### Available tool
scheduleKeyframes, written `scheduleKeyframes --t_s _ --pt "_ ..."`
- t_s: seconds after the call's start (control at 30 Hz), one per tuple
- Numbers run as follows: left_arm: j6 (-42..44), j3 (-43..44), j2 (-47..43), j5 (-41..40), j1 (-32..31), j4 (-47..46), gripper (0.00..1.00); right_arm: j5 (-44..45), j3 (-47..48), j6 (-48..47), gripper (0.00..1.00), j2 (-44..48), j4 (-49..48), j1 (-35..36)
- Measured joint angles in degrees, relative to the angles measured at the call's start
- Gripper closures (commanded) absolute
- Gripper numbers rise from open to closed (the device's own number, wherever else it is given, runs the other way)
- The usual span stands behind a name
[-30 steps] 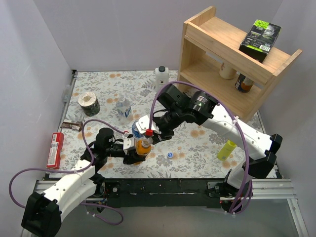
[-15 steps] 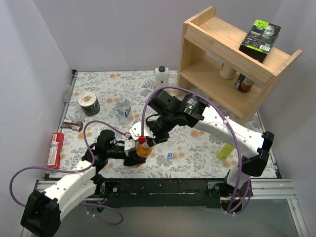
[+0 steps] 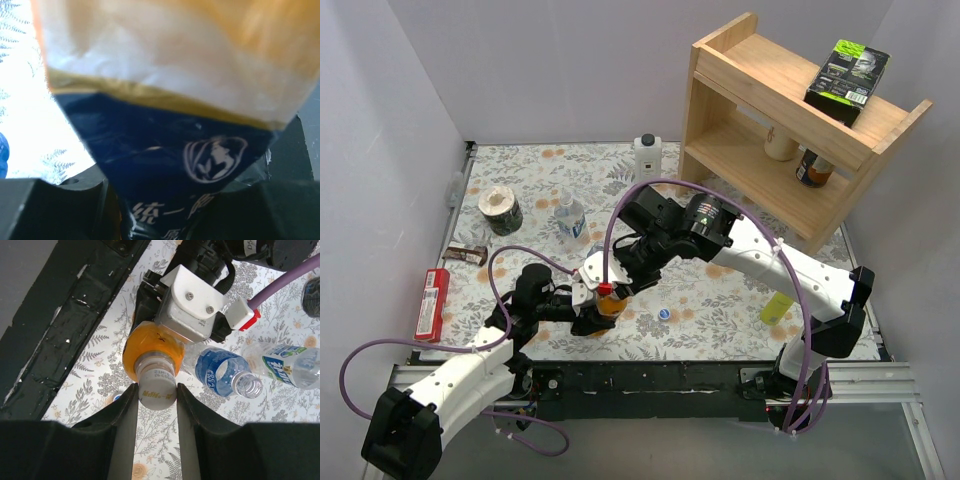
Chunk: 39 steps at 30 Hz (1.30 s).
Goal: Screw on the bottle caps
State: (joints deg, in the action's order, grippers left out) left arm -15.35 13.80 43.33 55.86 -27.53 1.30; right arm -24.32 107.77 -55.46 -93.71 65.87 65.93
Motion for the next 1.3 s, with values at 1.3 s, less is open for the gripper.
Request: scheduleKeyframes --t_s 1.3 --pt "-8.0 -5.1 -2.7 -10.3 -0.7 -8.3 1.00 3.2 7.5 13.6 0.74 -8.4 3.8 -1.3"
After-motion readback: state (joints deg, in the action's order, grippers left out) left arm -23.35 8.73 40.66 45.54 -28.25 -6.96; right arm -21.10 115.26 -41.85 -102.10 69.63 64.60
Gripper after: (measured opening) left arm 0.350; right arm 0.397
